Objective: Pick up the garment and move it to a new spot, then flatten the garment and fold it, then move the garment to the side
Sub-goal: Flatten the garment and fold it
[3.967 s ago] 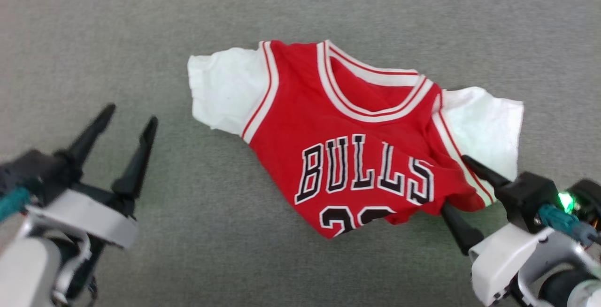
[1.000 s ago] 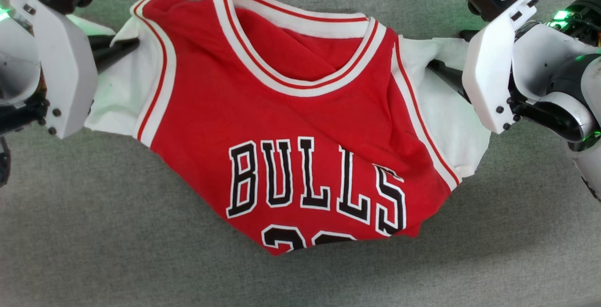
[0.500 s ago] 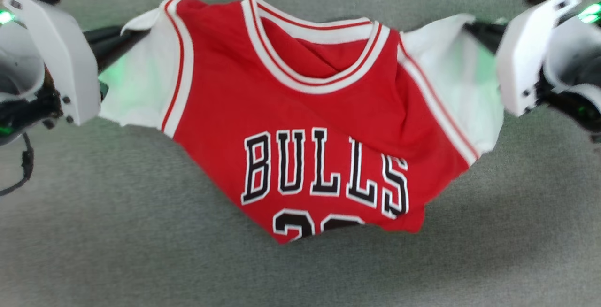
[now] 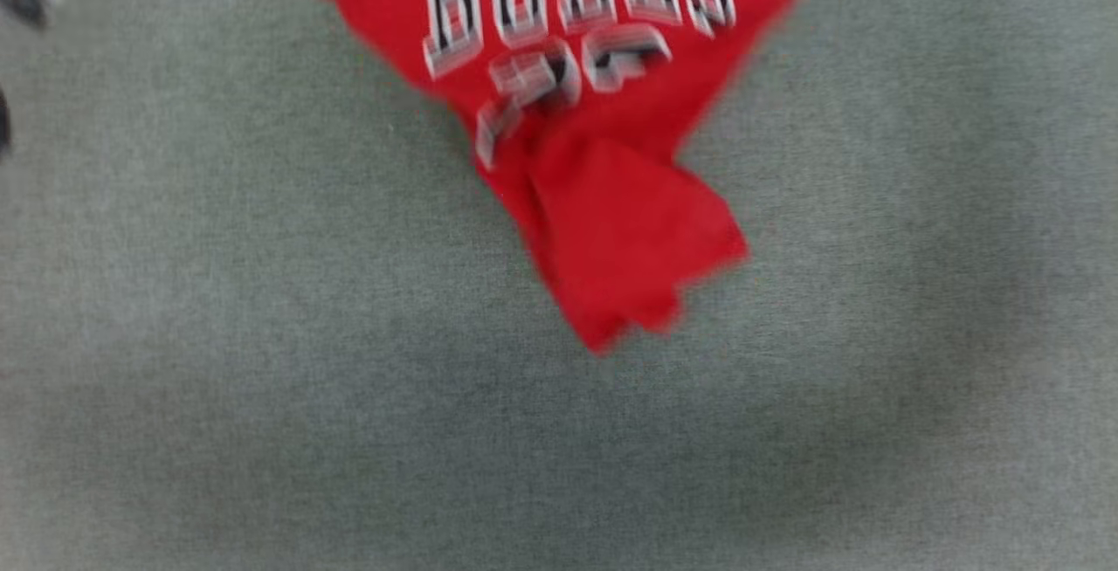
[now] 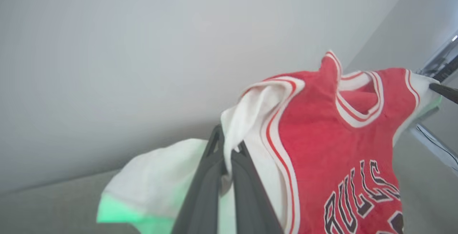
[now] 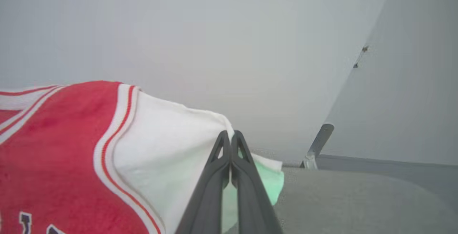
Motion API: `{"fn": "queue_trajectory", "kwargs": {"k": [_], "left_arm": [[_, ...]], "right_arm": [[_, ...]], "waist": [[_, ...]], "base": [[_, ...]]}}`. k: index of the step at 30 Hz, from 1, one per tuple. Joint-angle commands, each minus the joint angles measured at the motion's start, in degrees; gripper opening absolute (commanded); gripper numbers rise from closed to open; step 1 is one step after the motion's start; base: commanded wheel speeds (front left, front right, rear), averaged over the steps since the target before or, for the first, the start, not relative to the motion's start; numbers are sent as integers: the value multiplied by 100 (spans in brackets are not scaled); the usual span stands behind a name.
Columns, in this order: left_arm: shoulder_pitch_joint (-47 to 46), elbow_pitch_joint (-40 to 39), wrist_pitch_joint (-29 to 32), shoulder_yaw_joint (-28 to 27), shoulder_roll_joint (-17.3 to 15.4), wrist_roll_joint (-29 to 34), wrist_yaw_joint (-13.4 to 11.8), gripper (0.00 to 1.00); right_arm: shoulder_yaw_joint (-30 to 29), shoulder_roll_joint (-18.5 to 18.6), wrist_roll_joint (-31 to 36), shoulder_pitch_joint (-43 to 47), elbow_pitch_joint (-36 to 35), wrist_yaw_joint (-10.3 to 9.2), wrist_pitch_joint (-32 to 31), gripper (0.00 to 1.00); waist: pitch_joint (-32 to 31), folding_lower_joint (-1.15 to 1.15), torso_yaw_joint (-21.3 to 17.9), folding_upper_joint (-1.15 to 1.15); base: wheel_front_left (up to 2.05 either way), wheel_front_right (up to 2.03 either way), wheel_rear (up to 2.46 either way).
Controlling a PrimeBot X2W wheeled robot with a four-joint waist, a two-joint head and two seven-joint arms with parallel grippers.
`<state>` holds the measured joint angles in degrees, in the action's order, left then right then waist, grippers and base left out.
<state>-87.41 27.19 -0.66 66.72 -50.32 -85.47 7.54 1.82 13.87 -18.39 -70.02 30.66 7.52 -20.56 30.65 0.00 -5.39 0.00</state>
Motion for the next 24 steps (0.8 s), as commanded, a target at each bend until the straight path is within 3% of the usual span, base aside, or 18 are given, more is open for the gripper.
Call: {"fn": "queue_trajectory", "kwargs": {"k": [1, 8, 14, 17, 24], "left_arm": [[-172, 143, -91, -78, 57, 29, -12, 0], [-1352, 1499, -966, -654, 739, 159, -12, 0], [-2063, 1794, -1266, -943, 1054, 139, -12, 0], [-1942, 1548, -1095, -884, 1091, -10, -12, 0], [-1007, 886, -1005, -828, 667, -464, -12, 0]], "right_arm": [[-178, -58, 148, -170, 50, -6, 102, 0], [-1553, -610, 1321, -1466, 405, -6, 926, 0], [-2185, -717, 1813, -2220, 590, -7, 1395, 0], [-2070, -726, 1783, -2298, 699, -6, 1440, 0], [-1132, -240, 1242, -1605, 843, -6, 1371, 0]], "waist": [[73, 0, 44, 0], [196, 0, 55, 0], [206, 0, 34, 0], [167, 0, 32, 0], [60, 0, 56, 0]], "base": [[0, 0, 0], [0, 0, 0], [0, 0, 0], [0, 0, 0], [0, 0, 0]]}}
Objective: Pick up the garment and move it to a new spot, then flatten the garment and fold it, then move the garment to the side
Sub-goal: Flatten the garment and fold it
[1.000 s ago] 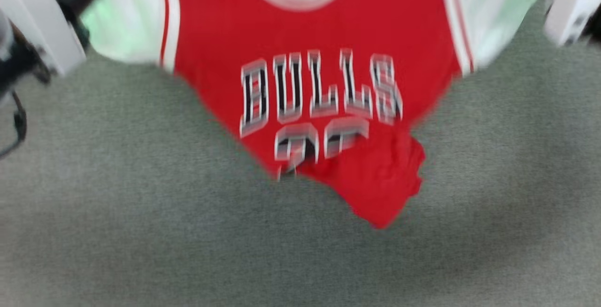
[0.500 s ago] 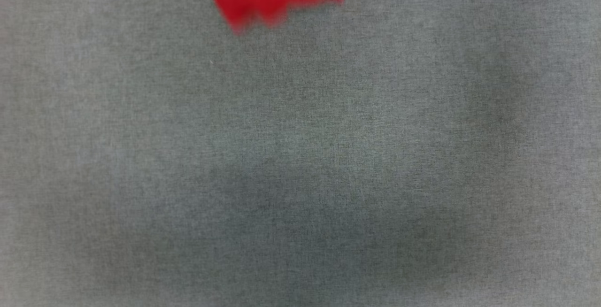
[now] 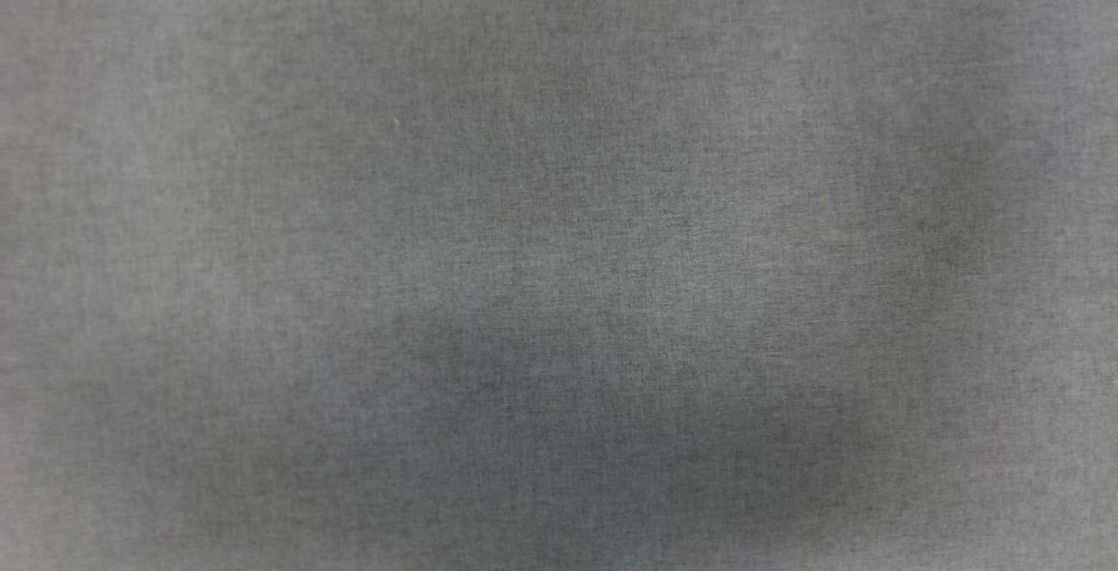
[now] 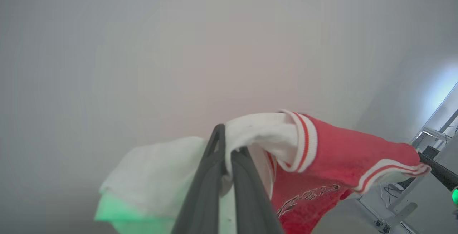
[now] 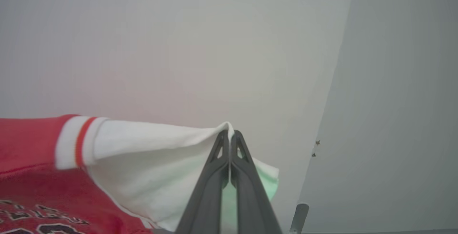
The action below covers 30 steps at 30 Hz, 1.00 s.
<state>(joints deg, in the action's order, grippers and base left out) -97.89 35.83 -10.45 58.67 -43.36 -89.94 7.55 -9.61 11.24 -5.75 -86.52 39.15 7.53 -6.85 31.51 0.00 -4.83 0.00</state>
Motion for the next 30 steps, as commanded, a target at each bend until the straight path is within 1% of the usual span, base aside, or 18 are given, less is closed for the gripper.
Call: {"fn": "queue_trajectory", "kwargs": {"k": [1, 3, 6, 9, 12, 15, 16, 18, 20, 25, 30], "left_arm": [[225, -92, -37, -14, -109, -67, -13, 0], [655, -406, -50, 11, -235, -208, -13, 0], [1331, -921, -116, 115, -497, -265, -13, 0], [2067, -1536, -242, 202, -698, -325, -12, 0], [2801, -2103, -366, 277, -920, -273, -12, 0], [3530, -2556, -447, 326, -1081, -61, -12, 0], [3769, -2695, -462, 314, -1087, -45, -12, 0], [4236, -2903, -473, 228, -1177, 72, -12, 0], [4764, -3128, -472, 35, -1180, 106, -12, 0], [5965, -3595, -466, -352, -1204, 483, -12, 0], [6868, -3929, -467, -578, -1144, 825, -12, 0]], "right_arm": [[156, 101, -144, 182, -41, -8, -14, 0], [489, 189, -425, 597, -177, -8, -62, 0], [1022, 292, -836, 1329, -594, -7, -243, 0], [1418, 464, -1246, 2182, -1221, -8, -532, 0], [1651, 594, -1611, 3077, -1902, -7, -834, 0], [1662, 728, -1853, 3975, -2605, -7, -1171, 0], [1627, 762, -1918, 4258, -2823, -7, -1271, 0], [1535, 769, -2012, 4793, -3253, -7, -1492, 0], [1389, 763, -2068, 5282, -3638, -7, -1695, 0], [1062, 701, -2135, 6384, -4472, -7, -2234, 0], [765, 612, -2171, 7357, -5266, -7, -2706, 0]], "waist": [[-48, 0, 4, 0], [-117, 0, 15, 0], [-241, 0, 27, 0], [-385, 0, 42, 0], [-526, 0, 58, 0], [-670, 0, 87, 0], [-718, 0, 97, 0], [-804, 0, 98, 0], [-874, 0, 99, 0], [-1007, 0, 137, 0], [-1103, 0, 191, 0]], "base": [[0, 0, 0], [0, 0, 0], [0, 0, 0], [0, 0, 0], [0, 0, 0], [0, 0, 0], [0, 0, 0], [0, 0, 0], [0, 0, 0], [0, 0, 0], [0, 0, 0]]}}
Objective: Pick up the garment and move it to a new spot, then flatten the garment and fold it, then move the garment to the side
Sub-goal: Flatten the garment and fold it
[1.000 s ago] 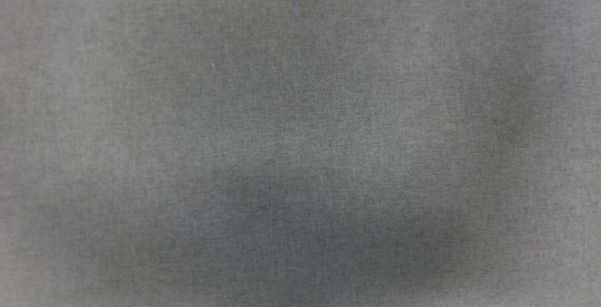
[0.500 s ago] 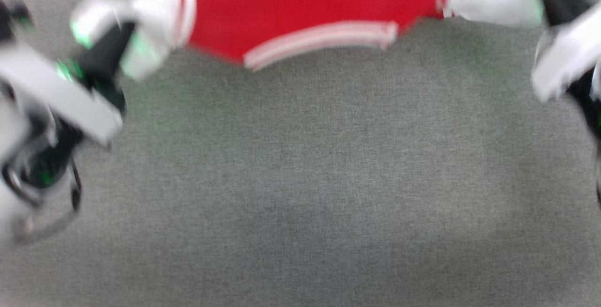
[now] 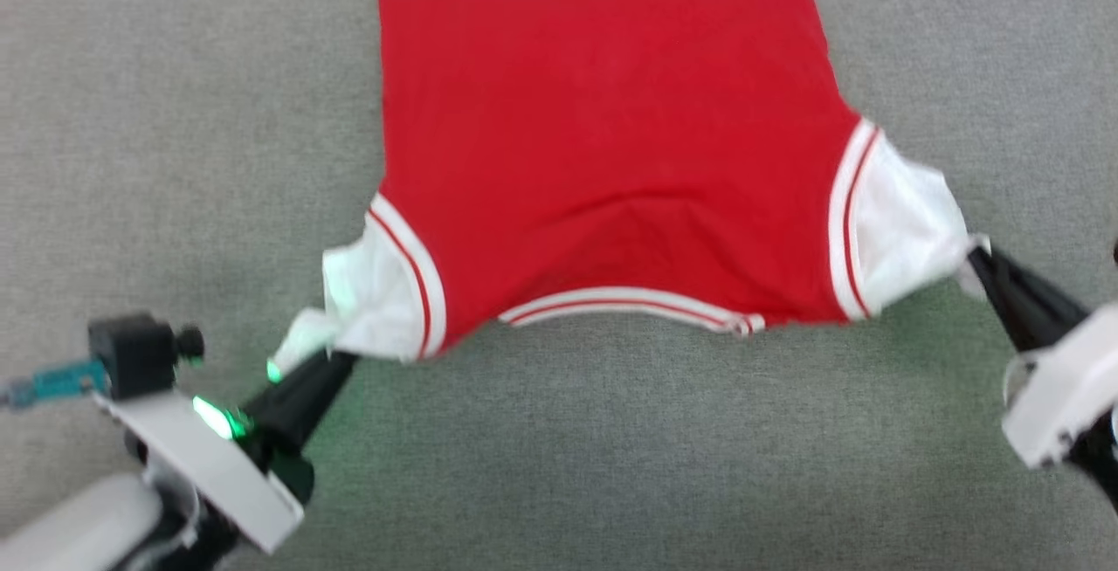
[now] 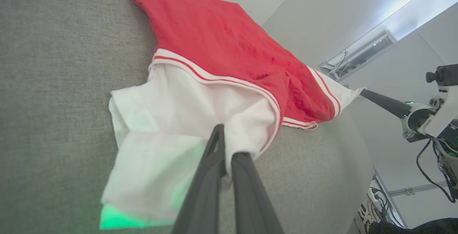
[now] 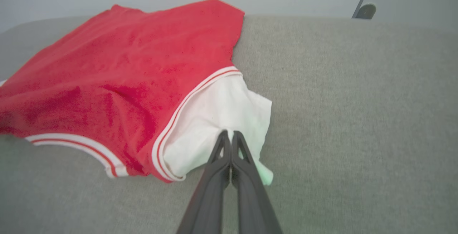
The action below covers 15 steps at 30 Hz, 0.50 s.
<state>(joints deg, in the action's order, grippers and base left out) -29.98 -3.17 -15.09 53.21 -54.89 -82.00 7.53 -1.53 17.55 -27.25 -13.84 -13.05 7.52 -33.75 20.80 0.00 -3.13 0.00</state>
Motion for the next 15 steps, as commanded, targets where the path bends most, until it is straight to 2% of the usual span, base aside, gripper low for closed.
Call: {"fn": "queue_trajectory", "kwargs": {"k": [1, 8, 15], "left_arm": [[233, -104, -3, -85, -6, 92, -10, 0], [1024, -538, 0, -477, -237, 175, -10, 0], [1952, -1174, 0, -947, -697, 161, -10, 0]], "right_arm": [[-113, -45, -21, 268, -188, -6, -104, 0], [-413, -189, -57, 1152, -923, -5, -476, 0], [-629, -274, -175, 1988, -1509, -5, -760, 0]], "waist": [[-42, 0, 28, 0], [-55, 0, 57, 0], [-36, 0, 62, 0]], "base": [[0, 0, 0], [0, 0, 0], [0, 0, 0]]}}
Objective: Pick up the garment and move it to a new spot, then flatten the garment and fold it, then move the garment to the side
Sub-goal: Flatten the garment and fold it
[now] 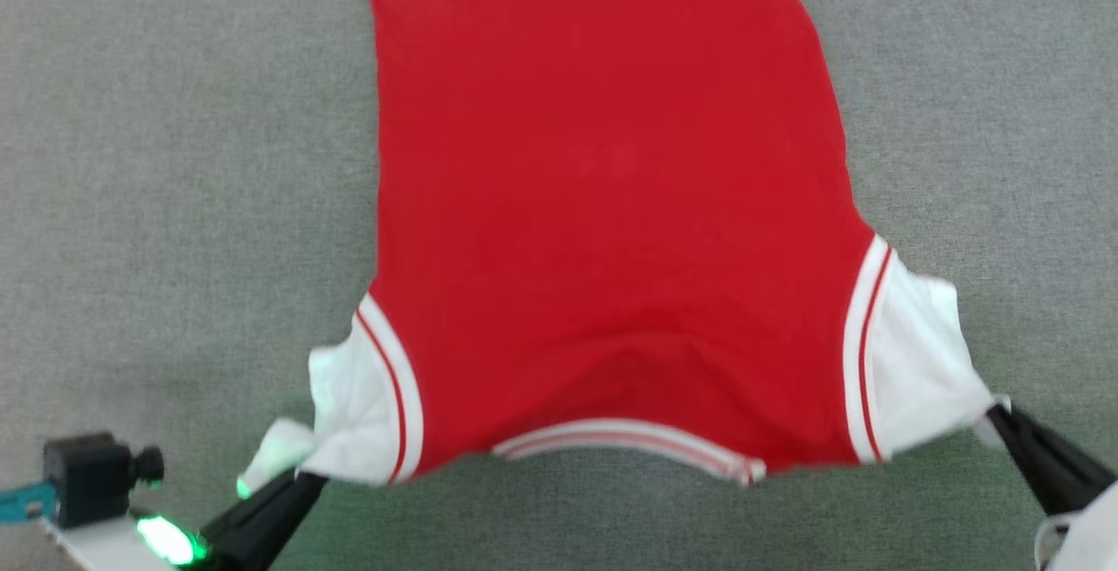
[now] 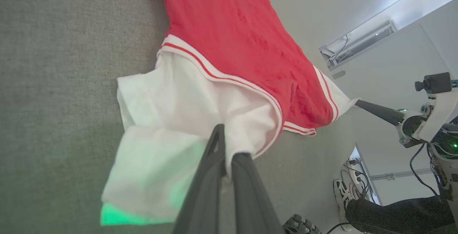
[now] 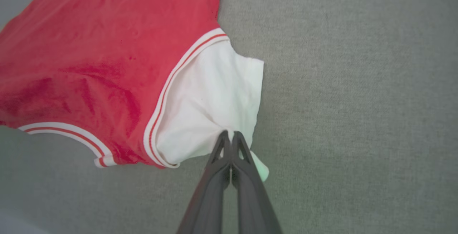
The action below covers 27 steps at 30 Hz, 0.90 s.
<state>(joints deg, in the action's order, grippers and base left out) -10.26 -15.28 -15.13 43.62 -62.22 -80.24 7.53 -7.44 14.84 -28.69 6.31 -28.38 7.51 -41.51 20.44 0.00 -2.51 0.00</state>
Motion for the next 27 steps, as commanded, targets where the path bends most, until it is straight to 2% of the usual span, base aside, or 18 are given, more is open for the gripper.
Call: {"fn": "queue_trajectory", "kwargs": {"k": [1, 5, 8, 10, 13, 17, 27], "left_arm": [[104, -48, 4, -13, -44, -9, -10, 0], [530, -309, 4, -171, -311, -35, -10, 0], [701, -383, 4, -321, -363, 38, -10, 0], [713, -352, 4, -376, -292, 81, -10, 0], [588, -259, 4, -288, -172, 131, -10, 0], [342, -13, 43, -95, 0, 159, -10, 0], [-383, 1156, 169, 451, 526, 476, -11, 0]], "right_arm": [[-36, 9, -45, 92, -55, -5, -30, 0], [-74, -36, -96, 491, -351, -4, -182, 0], [-91, -99, -130, 644, -461, -4, -220, 0], [-13, -109, -128, 631, -410, -4, -201, 0], [189, 71, -2, 429, -177, -4, -207, 0], [507, 189, -17, 105, 320, -5, -129, 0], [1179, 336, -2, -463, 1749, -5, 238, 0]], "waist": [[6, 0, -3, 0], [56, 0, -31, 0], [104, 0, -40, 0], [138, 0, -56, 0], [186, 0, -95, 0], [270, 0, -124, 0], [456, 0, -58, 0]], "base": [[0, 0, 0], [0, 0, 0], [0, 0, 0], [0, 0, 0], [0, 0, 0], [0, 0, 0], [0, 0, 0]]}}
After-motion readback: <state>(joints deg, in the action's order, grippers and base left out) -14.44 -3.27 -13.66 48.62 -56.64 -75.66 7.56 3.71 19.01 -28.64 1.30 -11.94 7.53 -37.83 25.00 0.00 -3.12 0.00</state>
